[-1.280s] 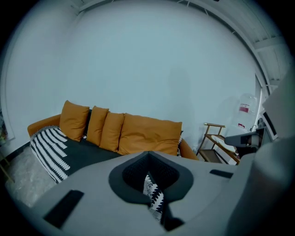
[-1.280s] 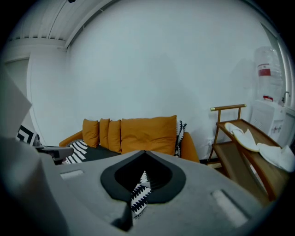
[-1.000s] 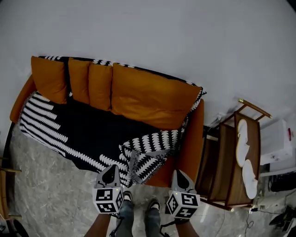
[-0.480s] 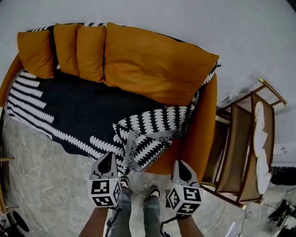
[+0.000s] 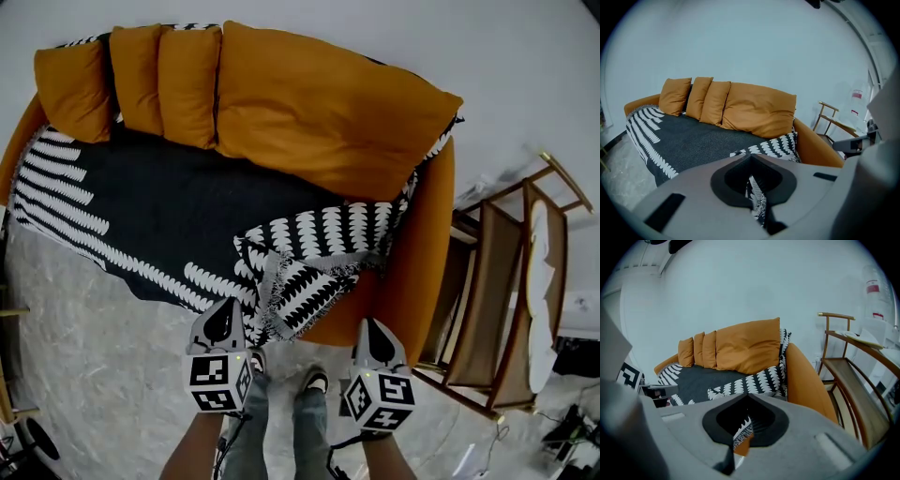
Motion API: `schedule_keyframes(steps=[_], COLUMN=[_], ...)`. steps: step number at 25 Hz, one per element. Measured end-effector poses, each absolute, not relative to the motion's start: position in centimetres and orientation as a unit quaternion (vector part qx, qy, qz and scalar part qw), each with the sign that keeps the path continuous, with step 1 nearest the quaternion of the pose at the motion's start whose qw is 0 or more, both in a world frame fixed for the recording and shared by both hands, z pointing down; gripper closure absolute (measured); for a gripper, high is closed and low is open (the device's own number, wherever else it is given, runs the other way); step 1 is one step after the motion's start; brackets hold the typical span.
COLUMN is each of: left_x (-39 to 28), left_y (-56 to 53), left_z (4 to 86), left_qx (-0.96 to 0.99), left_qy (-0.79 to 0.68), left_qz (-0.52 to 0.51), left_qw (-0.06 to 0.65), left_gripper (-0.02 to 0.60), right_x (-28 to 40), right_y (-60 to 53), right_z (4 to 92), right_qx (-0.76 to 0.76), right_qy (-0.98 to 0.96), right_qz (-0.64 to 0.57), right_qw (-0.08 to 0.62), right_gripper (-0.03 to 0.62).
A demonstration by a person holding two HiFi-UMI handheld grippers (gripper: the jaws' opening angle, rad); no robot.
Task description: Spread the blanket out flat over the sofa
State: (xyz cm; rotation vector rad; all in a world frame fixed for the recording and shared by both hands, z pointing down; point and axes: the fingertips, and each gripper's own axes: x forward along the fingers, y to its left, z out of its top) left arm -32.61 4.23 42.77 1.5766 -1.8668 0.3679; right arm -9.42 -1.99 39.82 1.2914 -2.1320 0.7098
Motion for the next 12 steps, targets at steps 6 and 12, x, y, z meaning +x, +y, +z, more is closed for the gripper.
schedule_keyframes(steps=[6,12], left_x=[-33.9,-34.7], left_y=[3.5,2.5], left_z=[43.3,43.9], left_qx=[0.594,0.593], left_qy=[-0.723,-0.721], left_qz=[0.164,0.168], left_qw=[0.312,0.315], left_gripper=[0.583,0.581], right_x=[-9.5,-9.7], right_y=[-2.6,-2.8], right_z=[40.2,41.0], right_qx=[0.481,0.486], right_qy=[-0.790,-0.783], right_qz=[0.263,0.271], right_qw=[0.275,0.278], right_gripper=[0.589,0.589])
